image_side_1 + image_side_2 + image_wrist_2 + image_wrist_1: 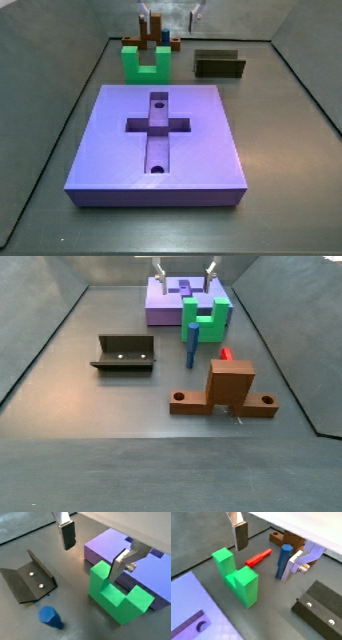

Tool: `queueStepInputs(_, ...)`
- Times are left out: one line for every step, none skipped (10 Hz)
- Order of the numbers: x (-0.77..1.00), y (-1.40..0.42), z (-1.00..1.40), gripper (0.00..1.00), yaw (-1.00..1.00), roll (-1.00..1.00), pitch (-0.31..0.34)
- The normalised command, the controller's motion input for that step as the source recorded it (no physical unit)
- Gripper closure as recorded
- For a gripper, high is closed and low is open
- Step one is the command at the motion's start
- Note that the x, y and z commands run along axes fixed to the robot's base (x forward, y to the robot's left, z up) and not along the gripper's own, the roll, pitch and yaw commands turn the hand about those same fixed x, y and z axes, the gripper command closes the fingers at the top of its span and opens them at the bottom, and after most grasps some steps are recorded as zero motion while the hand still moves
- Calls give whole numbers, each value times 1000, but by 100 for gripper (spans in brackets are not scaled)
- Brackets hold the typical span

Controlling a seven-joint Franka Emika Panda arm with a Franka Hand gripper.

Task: Pick up the green object. Move up. Move to above the board. Insert the green object.
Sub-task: Pick up the green object.

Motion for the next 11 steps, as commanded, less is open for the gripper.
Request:
queueStepInputs(-60,-169,-343,0,0,14,-49)
queueStepInputs(0,-277,-303,0,0,27,-21)
queueStepInputs(0,-197,-254,0,0,0,-19)
queueStepInputs(0,-134,-200,0,0,0,-24)
queueStepInputs(3,-77,-237,0,0,0,-4)
queueStepInputs(17,0,-229,0,0,-1,-6)
queueStepInputs(6,0,-237,0,0,-11,-4)
queueStepInputs(0,0,-274,0,0,-24,-7)
queueStepInputs(0,0,-314,0,0,-11,0)
queueStepInputs(0,0,-363,0,0,0,0)
queueStepInputs(0,0,-340,0,0,0,0)
